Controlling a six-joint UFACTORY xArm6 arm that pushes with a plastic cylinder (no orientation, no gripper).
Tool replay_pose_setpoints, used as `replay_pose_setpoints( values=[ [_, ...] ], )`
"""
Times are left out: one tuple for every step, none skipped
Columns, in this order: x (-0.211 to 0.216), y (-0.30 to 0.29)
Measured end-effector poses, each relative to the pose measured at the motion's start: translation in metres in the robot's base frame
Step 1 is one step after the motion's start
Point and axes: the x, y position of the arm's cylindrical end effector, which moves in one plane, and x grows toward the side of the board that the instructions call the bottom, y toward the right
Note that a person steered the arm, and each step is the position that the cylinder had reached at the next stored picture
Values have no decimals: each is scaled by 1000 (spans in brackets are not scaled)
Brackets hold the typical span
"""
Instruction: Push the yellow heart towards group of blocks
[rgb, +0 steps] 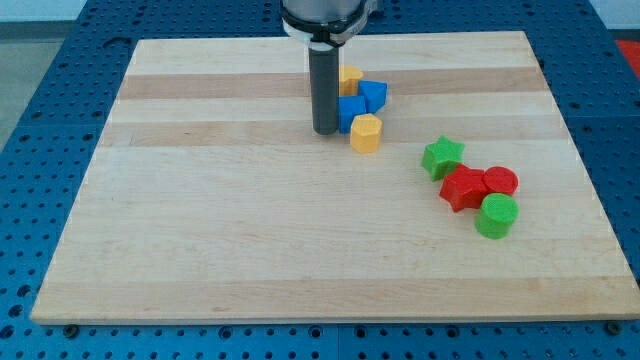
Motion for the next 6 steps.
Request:
replay_pose_setpoints(
  values=[
    [0,0],
    [-8,-10],
    [-24,-63],
    [-103,-61],
    [-183,-9],
    [-187,38]
  ],
)
